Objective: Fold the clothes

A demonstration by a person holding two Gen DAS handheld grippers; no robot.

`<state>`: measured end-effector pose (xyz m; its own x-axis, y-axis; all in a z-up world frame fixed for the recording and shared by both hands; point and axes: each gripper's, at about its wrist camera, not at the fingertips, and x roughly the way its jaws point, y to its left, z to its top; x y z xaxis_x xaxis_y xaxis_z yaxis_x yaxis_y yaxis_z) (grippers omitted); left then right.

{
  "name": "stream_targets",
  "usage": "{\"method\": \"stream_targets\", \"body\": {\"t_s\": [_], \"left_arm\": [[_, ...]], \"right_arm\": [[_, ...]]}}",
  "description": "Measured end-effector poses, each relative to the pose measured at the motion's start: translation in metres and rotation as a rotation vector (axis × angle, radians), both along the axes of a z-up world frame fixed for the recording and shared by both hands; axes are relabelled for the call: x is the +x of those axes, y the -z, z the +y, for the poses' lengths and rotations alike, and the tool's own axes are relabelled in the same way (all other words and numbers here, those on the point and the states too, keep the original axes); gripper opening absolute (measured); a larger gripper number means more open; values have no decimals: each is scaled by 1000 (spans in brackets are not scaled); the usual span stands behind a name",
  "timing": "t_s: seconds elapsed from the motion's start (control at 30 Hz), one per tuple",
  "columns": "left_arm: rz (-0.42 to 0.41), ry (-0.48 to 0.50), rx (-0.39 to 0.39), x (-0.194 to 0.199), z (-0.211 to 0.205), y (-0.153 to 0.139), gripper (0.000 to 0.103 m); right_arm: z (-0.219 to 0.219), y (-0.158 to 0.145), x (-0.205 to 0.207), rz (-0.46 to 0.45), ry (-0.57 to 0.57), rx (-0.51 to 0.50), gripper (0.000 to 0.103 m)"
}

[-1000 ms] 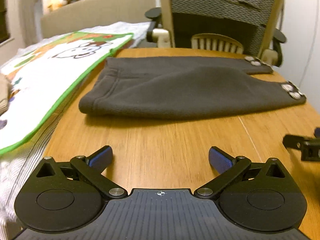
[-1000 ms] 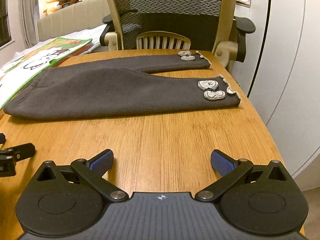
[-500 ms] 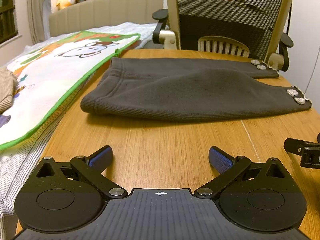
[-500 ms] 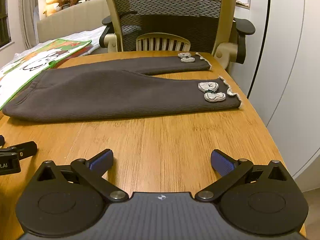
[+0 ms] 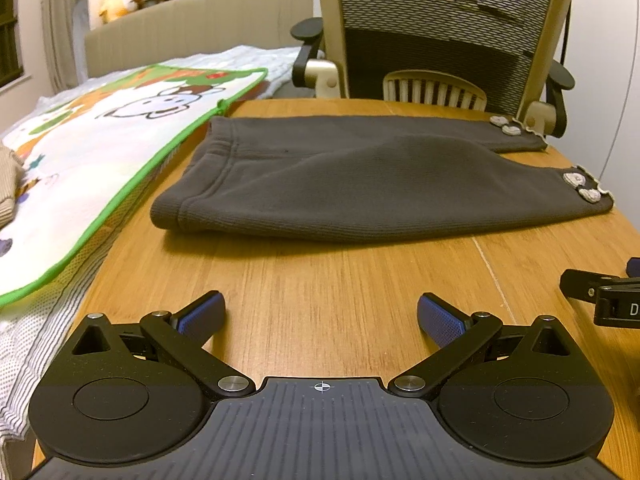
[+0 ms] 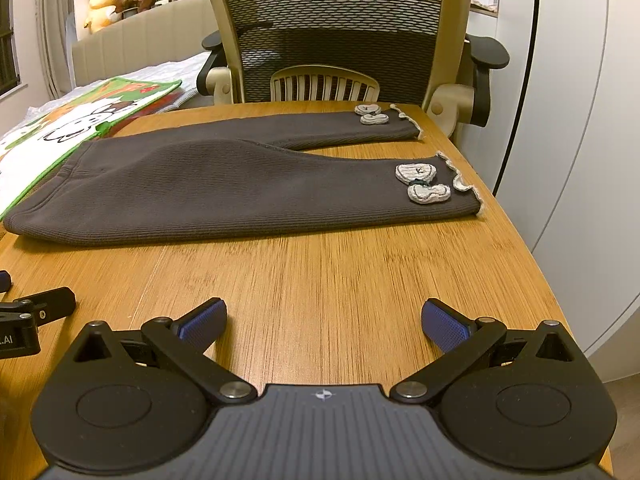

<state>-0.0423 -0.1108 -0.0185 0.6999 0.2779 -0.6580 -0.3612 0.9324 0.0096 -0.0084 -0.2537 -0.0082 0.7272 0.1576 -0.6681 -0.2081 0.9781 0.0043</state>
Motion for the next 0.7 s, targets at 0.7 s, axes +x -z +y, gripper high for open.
{"method": "stream_targets", "body": {"t_s": [0.7], "left_arm": [[0,1,-1,0,0,0,103]], "right_arm": [[-1,1,-1,-3,-26,1,103]]}}
